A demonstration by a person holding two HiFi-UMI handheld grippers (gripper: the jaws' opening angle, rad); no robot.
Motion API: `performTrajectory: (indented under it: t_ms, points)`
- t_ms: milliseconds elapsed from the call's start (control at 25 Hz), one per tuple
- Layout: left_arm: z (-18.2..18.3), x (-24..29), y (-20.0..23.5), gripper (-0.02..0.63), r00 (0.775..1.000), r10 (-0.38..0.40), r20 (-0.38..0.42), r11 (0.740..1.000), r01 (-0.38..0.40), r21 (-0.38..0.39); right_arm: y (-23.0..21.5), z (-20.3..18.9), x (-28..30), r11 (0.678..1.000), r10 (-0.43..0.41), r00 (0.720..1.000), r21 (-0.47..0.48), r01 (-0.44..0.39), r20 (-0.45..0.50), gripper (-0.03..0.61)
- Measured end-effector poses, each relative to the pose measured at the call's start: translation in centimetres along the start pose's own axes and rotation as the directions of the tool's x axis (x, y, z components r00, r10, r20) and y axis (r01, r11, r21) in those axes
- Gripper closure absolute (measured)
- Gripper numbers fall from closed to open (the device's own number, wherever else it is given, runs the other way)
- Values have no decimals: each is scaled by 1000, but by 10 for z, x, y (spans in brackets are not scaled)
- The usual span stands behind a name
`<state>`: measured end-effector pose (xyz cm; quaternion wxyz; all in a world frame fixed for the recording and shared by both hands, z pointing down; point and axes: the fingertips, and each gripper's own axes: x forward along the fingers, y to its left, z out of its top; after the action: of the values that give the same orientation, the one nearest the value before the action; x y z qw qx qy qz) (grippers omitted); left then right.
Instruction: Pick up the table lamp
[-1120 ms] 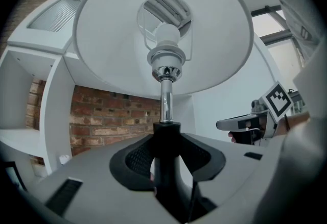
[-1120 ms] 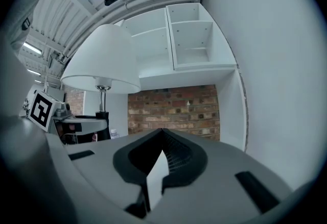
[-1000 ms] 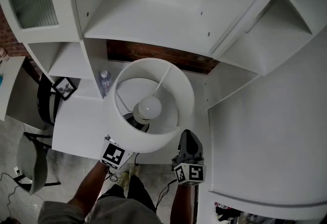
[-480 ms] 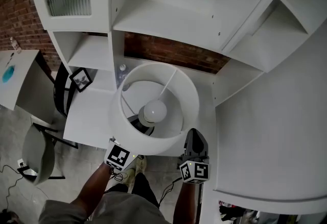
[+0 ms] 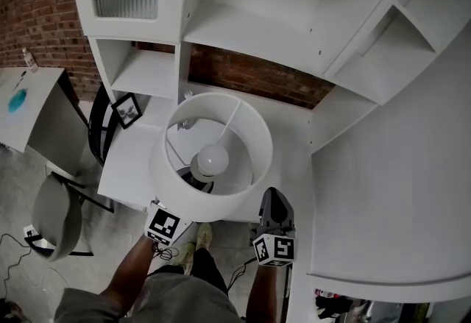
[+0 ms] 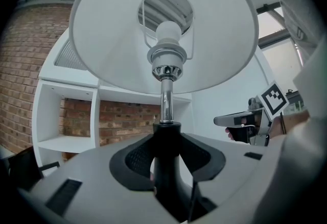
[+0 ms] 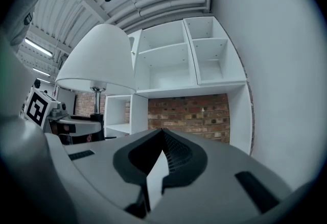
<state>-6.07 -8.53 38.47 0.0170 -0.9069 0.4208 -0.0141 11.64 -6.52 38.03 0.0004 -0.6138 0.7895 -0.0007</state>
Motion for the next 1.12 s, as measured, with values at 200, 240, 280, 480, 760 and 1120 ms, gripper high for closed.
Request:
performTrajectory:
  t_ms: [200, 240, 280, 480, 760, 1120]
  points:
    - [2, -11, 3, 462, 1000, 13, 4, 1000, -13, 4, 5, 4, 0, 1000, 3, 1000, -1, -3, 5, 556]
    - [2, -12, 4, 462, 1000, 13, 6, 1000, -13, 2, 7, 5, 0, 1000, 5, 1000, -3, -5, 8, 555]
    - [2, -13, 4, 462, 1000, 13, 7, 1000, -13, 0, 8, 5, 1, 1000, 8, 1000, -4, -8, 9, 555]
    - [2, -13, 5, 462, 1000, 18, 8, 1000, -18, -1, 17, 1, 2, 997, 32, 999, -63, -33, -17, 557]
    - [3, -10, 7, 462, 1000, 17, 14, 1000, -17, -4, 20, -1, 3, 997, 30, 999, -74, -31, -24, 557]
    - [4, -9, 7, 462, 1000, 21, 13, 1000, -21, -8, 13, 1, 0, 997, 17, 1000, -78, -19, -25, 557]
